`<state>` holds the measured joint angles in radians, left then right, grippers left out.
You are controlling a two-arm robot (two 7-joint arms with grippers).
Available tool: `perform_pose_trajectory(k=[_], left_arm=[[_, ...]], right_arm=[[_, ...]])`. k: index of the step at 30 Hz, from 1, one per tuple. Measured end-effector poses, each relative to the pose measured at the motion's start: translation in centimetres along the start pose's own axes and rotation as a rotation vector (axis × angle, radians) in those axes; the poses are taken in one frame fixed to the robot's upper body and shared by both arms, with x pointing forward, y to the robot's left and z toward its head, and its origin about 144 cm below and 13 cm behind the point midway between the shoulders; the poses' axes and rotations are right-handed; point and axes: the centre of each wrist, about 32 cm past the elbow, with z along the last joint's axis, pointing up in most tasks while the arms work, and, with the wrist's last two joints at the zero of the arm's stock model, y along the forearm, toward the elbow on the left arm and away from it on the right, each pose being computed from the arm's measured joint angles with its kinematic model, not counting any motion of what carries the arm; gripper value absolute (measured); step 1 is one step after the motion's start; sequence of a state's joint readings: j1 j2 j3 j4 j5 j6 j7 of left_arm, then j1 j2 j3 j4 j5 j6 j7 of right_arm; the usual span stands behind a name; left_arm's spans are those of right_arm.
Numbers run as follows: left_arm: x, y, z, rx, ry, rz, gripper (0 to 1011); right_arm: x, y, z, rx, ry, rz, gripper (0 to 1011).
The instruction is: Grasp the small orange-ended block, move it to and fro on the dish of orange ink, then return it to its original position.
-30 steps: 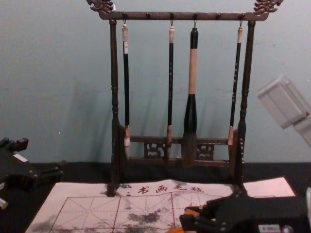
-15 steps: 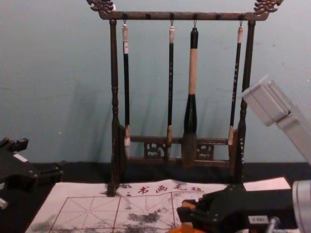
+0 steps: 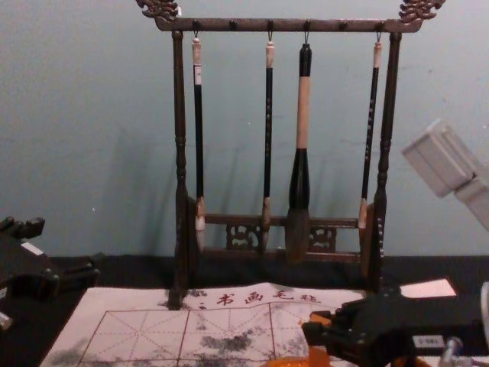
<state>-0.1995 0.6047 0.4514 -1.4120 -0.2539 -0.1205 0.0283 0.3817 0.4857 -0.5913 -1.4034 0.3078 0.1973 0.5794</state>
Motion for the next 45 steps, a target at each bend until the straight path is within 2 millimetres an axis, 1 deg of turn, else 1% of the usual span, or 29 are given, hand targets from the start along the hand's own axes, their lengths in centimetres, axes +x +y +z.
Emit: perform_pose_trajectory(k=[9,16,32,45], left_arm=[[0.0,0.0,0.0,0.0,0.0,0.0,1001],[0.0,0.0,0.0,0.0,0.0,0.0,1002],[0.0,0.0,0.0,0.0,0.0,0.0,1001],[0.0,0.0,0.0,0.0,0.0,0.0,1001]], right_arm=[[-0.3,-1.1,-0.1,-0.008,0.003,0.007,80],[-0.7,-1.3,-0.1,-0.011,0.004,0.035,81],[-1.3,-0.2,0.6,-0.001,-0.016,0.089,81],[-0.9,0.7,1.0,-0.004,-0.023,0.084,81]])
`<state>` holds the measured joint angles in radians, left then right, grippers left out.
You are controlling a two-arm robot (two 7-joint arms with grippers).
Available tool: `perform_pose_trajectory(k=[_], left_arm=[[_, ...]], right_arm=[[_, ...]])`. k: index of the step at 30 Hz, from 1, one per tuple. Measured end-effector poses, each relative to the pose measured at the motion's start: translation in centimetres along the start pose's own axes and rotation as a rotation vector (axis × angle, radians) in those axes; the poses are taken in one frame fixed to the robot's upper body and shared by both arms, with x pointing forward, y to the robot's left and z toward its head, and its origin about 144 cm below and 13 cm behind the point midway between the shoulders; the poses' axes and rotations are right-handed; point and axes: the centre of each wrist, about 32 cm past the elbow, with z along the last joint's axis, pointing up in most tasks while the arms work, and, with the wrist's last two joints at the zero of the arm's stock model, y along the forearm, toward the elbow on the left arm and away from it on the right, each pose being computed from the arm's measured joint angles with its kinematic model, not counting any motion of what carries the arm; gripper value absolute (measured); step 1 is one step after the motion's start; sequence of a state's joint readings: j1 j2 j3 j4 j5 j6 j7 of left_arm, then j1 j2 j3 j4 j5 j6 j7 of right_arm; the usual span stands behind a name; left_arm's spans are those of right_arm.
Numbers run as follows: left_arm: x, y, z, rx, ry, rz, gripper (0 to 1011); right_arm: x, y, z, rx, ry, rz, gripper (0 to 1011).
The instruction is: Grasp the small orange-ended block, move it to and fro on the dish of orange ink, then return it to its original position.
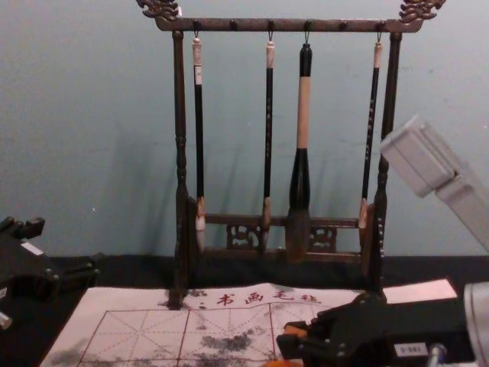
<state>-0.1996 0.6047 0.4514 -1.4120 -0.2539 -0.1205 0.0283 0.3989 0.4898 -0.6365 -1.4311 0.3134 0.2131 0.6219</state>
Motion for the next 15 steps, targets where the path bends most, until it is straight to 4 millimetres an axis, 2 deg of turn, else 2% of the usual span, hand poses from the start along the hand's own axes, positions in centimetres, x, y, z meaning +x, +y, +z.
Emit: perform_pose_trajectory(k=[8,15], left_arm=[[0.0,0.0,0.0,0.0,0.0,0.0,1002],[0.0,0.0,0.0,0.0,0.0,0.0,1001]], right_arm=[[0.6,0.0,0.0,-0.006,0.005,-0.03,81],[0.7,-0.9,-0.1,-0.009,0.009,-0.046,81]])
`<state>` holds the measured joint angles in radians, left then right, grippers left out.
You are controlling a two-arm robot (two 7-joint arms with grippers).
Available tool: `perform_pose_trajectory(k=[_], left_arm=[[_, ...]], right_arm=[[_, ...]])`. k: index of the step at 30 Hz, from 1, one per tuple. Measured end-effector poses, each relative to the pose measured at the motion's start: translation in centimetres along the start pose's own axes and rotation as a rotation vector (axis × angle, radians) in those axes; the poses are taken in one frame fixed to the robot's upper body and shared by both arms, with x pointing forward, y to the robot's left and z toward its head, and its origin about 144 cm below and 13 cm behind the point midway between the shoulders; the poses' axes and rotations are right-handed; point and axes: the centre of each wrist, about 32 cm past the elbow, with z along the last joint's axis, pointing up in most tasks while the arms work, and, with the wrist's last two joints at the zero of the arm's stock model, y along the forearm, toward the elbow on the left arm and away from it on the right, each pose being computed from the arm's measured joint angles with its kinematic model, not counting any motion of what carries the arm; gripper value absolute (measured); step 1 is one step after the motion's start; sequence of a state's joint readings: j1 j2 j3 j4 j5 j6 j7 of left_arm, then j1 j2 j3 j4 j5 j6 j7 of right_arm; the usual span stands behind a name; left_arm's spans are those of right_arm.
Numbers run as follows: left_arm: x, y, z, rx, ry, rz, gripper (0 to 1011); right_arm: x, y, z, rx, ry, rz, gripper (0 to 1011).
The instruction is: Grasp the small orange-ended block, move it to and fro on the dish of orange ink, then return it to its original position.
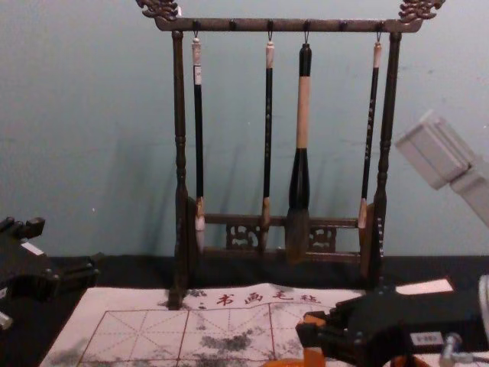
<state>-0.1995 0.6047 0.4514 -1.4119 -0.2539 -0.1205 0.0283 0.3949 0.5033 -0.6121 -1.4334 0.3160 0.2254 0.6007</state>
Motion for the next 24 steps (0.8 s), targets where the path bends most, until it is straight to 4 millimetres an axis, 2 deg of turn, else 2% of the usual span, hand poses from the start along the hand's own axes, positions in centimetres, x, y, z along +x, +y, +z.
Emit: perform_pose_trajectory(k=[12,24], left_arm=[[0.0,0.0,0.0,0.0,0.0,0.0,1001],[0.0,0.0,0.0,0.0,0.0,0.0,1001]], right_arm=[[-0.81,-0.7,-0.02,0.014,0.014,0.031,81],[-0.72,-1.0,0.31,0.043,0.031,0.018,80]])
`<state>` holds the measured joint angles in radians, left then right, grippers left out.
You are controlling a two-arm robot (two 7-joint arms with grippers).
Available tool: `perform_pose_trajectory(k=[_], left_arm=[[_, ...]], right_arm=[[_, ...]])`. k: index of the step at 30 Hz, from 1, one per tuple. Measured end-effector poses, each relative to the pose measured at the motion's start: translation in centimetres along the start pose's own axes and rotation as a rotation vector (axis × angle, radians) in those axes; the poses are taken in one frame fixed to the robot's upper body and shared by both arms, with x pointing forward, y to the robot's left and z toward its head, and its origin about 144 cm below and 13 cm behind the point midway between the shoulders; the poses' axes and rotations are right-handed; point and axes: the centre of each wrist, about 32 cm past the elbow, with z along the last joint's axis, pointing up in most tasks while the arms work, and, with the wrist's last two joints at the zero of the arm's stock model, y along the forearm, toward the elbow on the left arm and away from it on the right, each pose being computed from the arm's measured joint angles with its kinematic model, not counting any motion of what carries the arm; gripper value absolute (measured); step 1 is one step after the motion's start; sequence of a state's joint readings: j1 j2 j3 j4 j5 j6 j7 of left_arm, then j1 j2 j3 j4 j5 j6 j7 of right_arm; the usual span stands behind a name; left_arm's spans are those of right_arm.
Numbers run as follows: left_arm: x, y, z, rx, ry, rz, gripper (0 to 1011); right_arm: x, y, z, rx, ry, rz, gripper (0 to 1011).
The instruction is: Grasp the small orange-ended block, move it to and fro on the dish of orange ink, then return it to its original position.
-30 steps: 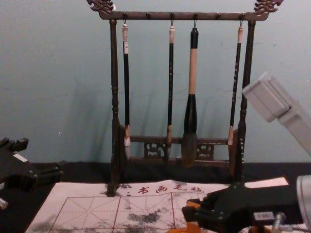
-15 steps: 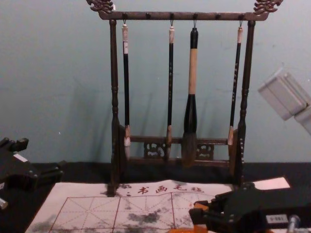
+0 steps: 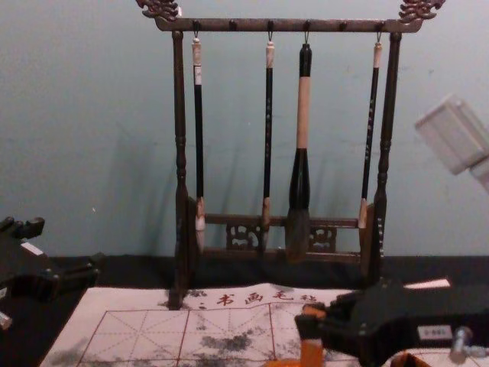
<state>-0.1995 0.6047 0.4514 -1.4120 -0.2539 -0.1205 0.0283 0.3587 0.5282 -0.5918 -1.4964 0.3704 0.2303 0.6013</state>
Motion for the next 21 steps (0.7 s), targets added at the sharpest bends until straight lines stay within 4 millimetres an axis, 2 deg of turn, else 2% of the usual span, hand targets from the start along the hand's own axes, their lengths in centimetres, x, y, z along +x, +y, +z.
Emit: perform_pose_trajectory(k=[7,21], left_arm=[[0.0,0.0,0.0,0.0,0.0,0.0,1001],[0.0,0.0,0.0,0.0,0.0,0.0,1001]], right_arm=[[0.1,-1.1,0.4,0.024,0.006,-0.029,81],[0.3,-5.2,0.2,0.03,0.018,-0.119,81]])
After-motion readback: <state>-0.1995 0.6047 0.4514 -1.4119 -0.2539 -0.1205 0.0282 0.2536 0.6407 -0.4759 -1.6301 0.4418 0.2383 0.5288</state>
